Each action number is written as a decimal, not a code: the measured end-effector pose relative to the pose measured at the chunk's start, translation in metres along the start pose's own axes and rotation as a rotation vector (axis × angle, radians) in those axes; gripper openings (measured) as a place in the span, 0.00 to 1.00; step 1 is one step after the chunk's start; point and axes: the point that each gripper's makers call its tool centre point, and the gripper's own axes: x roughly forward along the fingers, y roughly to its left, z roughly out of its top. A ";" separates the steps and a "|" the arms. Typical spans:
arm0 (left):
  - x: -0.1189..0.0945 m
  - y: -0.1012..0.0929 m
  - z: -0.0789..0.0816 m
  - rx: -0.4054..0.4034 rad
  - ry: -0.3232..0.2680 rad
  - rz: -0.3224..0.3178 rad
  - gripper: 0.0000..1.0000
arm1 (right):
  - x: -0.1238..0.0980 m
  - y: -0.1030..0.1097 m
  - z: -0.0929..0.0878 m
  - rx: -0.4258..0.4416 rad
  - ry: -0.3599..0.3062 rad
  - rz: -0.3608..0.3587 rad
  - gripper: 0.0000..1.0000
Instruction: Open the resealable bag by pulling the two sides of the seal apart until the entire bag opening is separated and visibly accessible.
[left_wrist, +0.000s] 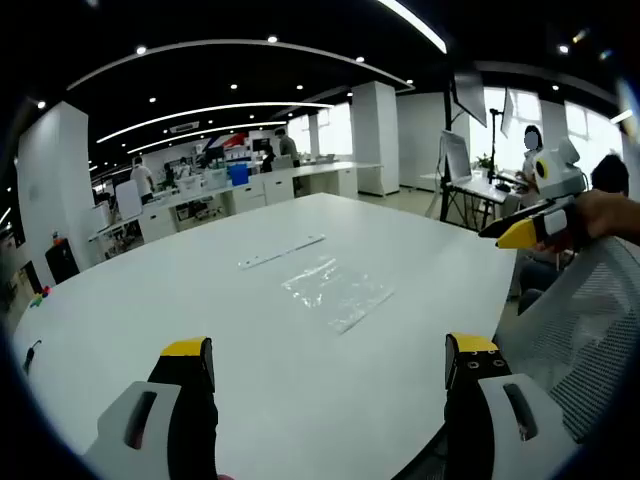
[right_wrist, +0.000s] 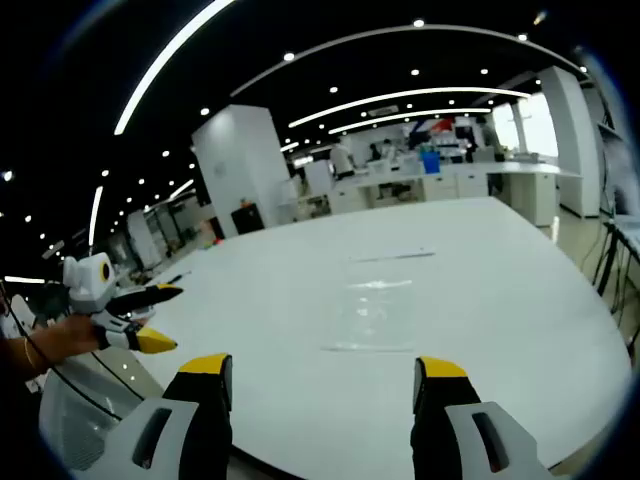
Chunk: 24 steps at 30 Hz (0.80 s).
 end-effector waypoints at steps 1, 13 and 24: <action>0.000 0.000 0.000 0.001 0.000 0.000 0.95 | 0.000 0.000 0.000 0.001 0.001 -0.001 0.72; 0.000 -0.001 -0.001 0.009 0.007 -0.001 0.95 | 0.000 -0.001 -0.001 0.002 0.003 0.001 0.72; 0.000 0.001 0.002 -0.029 -0.009 0.001 0.95 | 0.001 0.000 -0.002 0.000 0.013 0.004 0.71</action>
